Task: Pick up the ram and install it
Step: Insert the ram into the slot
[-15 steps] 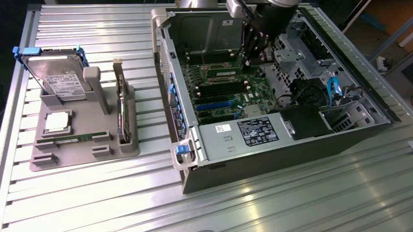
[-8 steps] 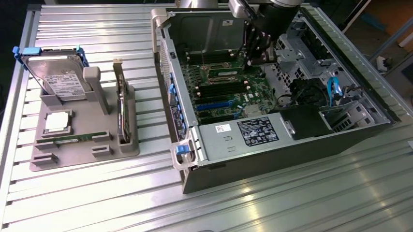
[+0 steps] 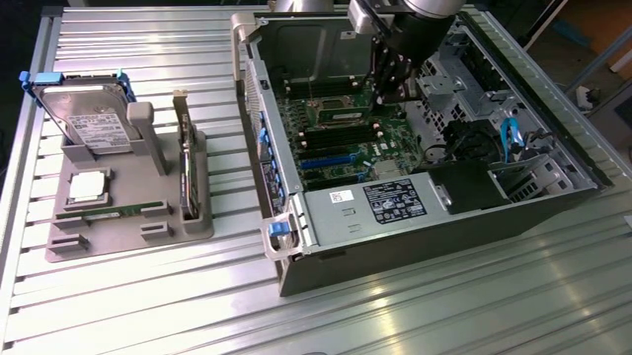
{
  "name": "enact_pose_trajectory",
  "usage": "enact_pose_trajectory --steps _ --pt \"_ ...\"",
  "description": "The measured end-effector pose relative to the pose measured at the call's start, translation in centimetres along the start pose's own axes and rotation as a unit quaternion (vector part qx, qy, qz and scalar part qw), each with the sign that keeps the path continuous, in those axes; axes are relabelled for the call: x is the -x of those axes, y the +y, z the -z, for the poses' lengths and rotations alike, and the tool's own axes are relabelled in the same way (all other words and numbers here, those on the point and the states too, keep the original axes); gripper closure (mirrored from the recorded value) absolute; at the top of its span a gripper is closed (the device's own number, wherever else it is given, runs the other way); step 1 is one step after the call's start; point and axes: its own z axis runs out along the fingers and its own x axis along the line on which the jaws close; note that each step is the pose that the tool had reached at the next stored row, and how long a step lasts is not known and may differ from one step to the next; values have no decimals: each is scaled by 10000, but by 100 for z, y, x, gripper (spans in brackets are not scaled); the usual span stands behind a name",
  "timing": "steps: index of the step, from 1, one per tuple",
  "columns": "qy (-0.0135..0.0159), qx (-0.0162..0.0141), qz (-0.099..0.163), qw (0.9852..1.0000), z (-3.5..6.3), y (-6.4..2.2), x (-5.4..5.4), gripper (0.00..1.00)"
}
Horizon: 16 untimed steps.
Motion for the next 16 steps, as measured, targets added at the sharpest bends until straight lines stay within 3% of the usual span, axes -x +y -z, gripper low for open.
enact_pose_trajectory --steps 16 --pt "-1 2 83 10000 -34 -6 0 88"
